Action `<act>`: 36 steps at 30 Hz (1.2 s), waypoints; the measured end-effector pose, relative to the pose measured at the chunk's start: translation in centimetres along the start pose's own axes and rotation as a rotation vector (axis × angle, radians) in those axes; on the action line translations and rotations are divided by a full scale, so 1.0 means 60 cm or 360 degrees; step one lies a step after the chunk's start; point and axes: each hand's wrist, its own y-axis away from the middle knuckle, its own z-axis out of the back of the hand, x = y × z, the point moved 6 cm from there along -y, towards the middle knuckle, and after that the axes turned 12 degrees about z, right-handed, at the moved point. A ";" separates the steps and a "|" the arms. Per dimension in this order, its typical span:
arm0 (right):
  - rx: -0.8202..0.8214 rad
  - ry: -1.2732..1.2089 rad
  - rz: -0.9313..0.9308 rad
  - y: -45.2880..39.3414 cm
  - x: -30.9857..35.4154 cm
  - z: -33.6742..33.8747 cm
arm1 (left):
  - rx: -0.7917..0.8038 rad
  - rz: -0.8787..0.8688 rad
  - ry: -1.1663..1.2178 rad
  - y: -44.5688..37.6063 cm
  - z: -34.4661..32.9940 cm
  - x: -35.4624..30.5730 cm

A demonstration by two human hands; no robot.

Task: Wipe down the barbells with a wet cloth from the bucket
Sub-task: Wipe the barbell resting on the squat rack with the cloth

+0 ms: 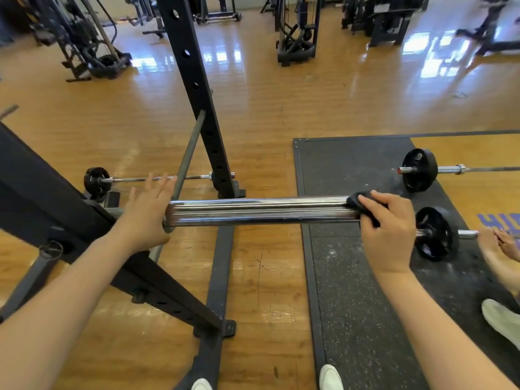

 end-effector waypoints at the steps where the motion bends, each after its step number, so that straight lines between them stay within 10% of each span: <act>1: 0.0010 0.0009 0.0024 0.002 -0.003 -0.004 | -0.0079 0.0025 -0.0027 0.006 0.001 0.000; 5: -0.0038 0.0011 0.0001 0.020 -0.008 0.002 | -0.0547 -0.0033 -0.0056 0.055 -0.020 -0.003; 12: 0.0058 -0.0062 -0.0247 0.026 0.001 0.028 | -0.0667 0.0003 -0.0020 0.047 -0.025 0.002; 36: 0.0099 0.0107 -0.0284 -0.011 0.015 -0.012 | -0.0132 -0.0063 0.0025 0.007 -0.006 0.003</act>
